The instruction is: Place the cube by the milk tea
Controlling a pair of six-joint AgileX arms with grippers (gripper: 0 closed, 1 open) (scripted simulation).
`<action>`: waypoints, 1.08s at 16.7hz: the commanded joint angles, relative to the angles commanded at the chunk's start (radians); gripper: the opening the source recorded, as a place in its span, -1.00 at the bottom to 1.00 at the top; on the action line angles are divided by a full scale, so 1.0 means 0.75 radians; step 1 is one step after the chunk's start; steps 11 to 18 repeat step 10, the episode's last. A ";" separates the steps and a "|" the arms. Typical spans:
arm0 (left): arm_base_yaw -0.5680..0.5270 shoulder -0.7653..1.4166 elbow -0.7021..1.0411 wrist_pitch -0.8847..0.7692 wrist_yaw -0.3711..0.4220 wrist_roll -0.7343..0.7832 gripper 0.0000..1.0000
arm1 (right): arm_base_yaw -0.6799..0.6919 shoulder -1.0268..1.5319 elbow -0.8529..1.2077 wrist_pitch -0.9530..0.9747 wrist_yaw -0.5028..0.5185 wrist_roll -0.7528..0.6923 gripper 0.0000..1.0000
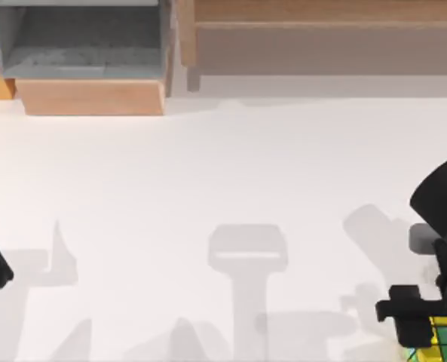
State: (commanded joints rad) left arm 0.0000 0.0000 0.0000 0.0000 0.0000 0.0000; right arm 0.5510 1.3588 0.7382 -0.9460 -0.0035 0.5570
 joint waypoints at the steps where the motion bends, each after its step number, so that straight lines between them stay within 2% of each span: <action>1: 0.000 0.000 0.000 0.000 0.000 0.000 1.00 | 0.000 0.000 0.000 0.000 0.000 0.000 0.51; 4: 0.000 0.000 0.000 0.000 0.000 0.000 1.00 | 0.000 0.000 0.000 0.000 0.000 0.000 0.96; 5: 0.000 0.000 0.000 0.000 0.000 0.000 1.00 | 0.000 0.000 0.000 0.000 0.000 0.000 1.00; 18: 0.000 0.000 0.000 0.000 0.000 0.000 1.00 | 0.000 0.000 0.000 0.000 0.000 0.000 1.00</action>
